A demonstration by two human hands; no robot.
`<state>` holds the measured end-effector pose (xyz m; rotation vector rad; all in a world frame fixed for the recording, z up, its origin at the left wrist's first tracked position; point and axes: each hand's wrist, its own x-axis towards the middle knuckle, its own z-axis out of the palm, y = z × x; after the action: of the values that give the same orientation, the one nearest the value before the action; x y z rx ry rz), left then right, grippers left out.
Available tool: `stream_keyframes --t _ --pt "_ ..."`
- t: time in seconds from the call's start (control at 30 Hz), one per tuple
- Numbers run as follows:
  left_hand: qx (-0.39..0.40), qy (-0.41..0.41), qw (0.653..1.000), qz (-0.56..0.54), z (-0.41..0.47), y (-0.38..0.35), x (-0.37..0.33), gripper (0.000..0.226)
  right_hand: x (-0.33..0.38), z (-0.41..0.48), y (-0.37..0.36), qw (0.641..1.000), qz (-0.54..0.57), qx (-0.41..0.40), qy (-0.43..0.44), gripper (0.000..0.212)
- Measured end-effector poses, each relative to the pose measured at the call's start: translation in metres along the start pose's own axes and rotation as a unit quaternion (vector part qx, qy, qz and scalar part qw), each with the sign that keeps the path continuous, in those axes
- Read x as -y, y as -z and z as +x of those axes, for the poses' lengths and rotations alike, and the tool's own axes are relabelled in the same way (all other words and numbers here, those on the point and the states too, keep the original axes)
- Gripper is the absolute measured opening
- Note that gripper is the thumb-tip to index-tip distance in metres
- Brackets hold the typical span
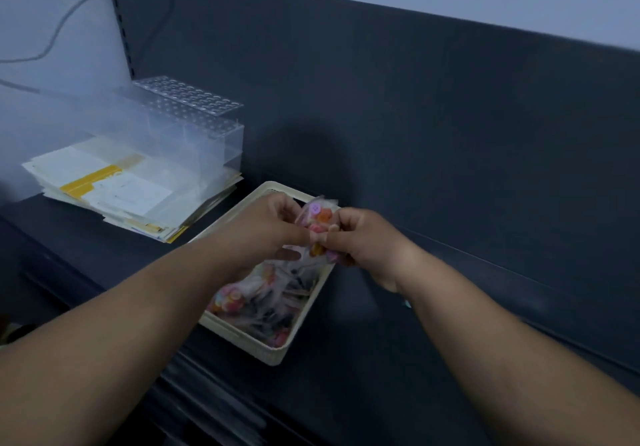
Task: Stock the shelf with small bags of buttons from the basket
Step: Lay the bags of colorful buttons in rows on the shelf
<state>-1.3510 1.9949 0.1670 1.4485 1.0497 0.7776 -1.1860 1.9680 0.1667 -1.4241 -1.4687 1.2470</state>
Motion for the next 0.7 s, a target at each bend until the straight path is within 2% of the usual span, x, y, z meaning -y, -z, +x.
stream_keyframes --t 0.17,0.3,0.43,0.53,0.6,0.7 --pt "0.062 0.002 0.997 -0.036 0.001 -0.043 -0.009 0.054 -0.004 -0.037 0.033 0.999 0.033 -0.028 -0.014 0.012" --pt "0.105 0.02 0.992 -0.07 -0.003 -0.088 -0.013 0.035 -0.021 -0.067 0.062 0.996 0.047 -0.056 -0.046 0.016" --pt "0.119 0.036 0.988 -0.088 -0.002 -0.14 -0.01 0.029 -0.044 -0.11 0.103 0.978 0.18 -0.053 -0.089 0.011" --pt "0.121 0.045 0.988 -0.083 -0.002 -0.179 -0.008 0.031 -0.067 -0.149 0.139 0.954 0.269 -0.077 -0.111 0.028" --pt "0.124 0.057 0.987 -0.083 -0.004 -0.205 -0.008 0.036 -0.083 -0.175 0.16 0.947 0.271 -0.123 -0.124 0.032" --pt "0.131 0.07 0.984 -0.093 -0.012 -0.247 -0.012 0.039 -0.103 -0.206 0.184 0.945 0.246 -0.166 -0.14 0.025"
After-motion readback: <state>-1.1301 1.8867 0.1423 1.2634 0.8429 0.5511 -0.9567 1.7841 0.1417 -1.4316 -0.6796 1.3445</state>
